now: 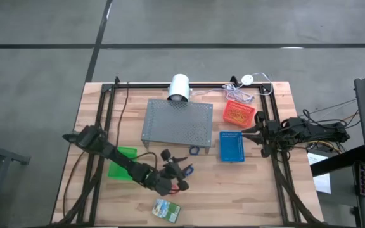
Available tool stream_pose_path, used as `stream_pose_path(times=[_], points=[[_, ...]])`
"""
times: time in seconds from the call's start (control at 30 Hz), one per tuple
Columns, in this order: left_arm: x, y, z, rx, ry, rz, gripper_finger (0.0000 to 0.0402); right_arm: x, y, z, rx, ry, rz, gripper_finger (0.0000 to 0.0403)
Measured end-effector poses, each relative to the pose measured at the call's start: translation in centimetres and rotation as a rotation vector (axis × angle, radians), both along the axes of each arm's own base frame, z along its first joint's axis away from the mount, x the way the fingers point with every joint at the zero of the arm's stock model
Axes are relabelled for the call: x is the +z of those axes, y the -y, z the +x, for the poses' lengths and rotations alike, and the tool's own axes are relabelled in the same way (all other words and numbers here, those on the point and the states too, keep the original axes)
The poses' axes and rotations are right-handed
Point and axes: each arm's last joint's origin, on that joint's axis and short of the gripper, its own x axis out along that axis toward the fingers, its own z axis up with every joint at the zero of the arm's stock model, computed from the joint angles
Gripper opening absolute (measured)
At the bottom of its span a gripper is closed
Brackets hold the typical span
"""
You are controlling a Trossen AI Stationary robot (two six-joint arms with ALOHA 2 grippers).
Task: Pick & Place Office Desk Supplies
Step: Put the top blue spring keychain into the green bin
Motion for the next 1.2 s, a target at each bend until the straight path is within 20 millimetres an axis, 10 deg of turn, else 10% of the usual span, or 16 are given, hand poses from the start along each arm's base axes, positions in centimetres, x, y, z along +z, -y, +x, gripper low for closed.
stream_pose_path(times=[0.83, 1.2], points=[[-2.4, -2.2, 4.7, 0.007, -0.240, 0.018, 0.0166, 0.0, 0.0, 0.1, 0.000, -0.006, -0.001, 0.0063], [-2.8, -6.7, 6.4, -0.034, -0.280, -0.141, 0.0166, -0.1, 0.0, 0.1, 0.000, -0.008, -0.001, 0.0063]])
